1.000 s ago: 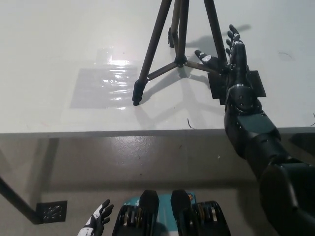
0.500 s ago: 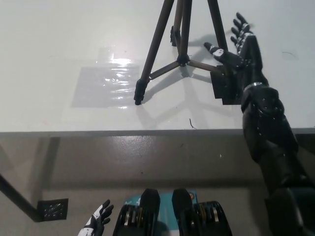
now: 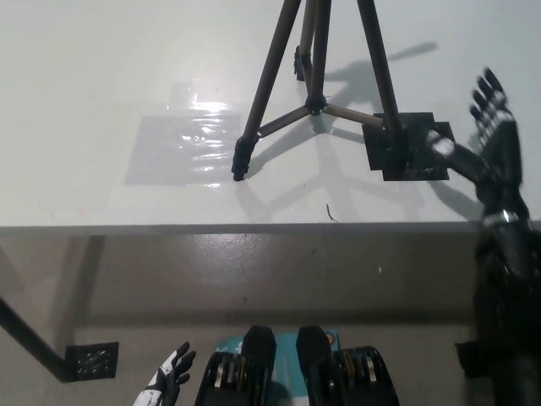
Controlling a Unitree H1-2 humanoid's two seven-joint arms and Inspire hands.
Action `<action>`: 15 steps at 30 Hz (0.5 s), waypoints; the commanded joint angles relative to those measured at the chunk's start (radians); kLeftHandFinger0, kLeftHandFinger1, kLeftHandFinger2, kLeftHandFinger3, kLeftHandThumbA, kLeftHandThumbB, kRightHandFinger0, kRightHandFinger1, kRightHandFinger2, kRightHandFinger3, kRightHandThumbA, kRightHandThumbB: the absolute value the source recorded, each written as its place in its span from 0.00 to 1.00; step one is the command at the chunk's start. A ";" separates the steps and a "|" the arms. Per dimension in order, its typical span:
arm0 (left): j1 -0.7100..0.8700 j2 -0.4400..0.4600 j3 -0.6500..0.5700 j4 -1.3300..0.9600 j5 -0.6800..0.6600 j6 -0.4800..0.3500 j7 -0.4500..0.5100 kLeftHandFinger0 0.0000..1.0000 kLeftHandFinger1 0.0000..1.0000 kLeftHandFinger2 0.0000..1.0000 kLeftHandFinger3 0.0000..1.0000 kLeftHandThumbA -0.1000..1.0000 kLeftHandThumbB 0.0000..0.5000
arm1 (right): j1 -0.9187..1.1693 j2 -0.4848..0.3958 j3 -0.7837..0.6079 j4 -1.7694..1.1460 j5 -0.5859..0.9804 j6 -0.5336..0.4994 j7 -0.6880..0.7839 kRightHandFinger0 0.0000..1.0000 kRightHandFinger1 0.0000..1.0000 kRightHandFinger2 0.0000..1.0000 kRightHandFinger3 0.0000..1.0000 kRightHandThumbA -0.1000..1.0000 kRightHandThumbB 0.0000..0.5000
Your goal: A tripod lies near the right hand side of the table and the robot grab a leg of the tripod using its right hand and put it up right.
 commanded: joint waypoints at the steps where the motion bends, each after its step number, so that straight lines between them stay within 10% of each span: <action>1: -0.019 0.031 0.011 0.014 -0.043 -0.062 -0.025 1.00 1.00 1.00 1.00 1.00 0.67 | 0.291 -0.119 0.211 -1.427 0.221 0.029 0.122 1.00 1.00 1.00 1.00 0.69 0.92; 4: -0.014 0.026 0.010 0.005 -0.049 -0.057 -0.025 1.00 1.00 1.00 1.00 1.00 0.63 | 0.585 0.076 0.331 -1.445 -0.073 -0.170 0.173 1.00 1.00 1.00 1.00 1.00 0.81; 7: -0.033 0.030 0.013 0.011 -0.052 -0.054 -0.028 1.00 1.00 1.00 1.00 1.00 0.64 | 0.610 -0.030 0.465 -1.375 0.191 -0.116 0.191 1.00 1.00 1.00 1.00 0.77 1.00; 10: -0.019 0.031 0.012 0.001 -0.046 -0.050 -0.026 1.00 1.00 1.00 1.00 1.00 0.67 | 0.672 -0.033 0.464 -1.266 0.094 -0.239 0.212 1.00 1.00 1.00 1.00 1.00 1.00; 15: -0.016 0.032 0.008 -0.012 -0.046 -0.045 -0.030 1.00 1.00 1.00 1.00 1.00 0.64 | 0.827 -0.026 0.464 -1.010 0.027 -0.249 0.199 1.00 1.00 1.00 1.00 1.00 0.75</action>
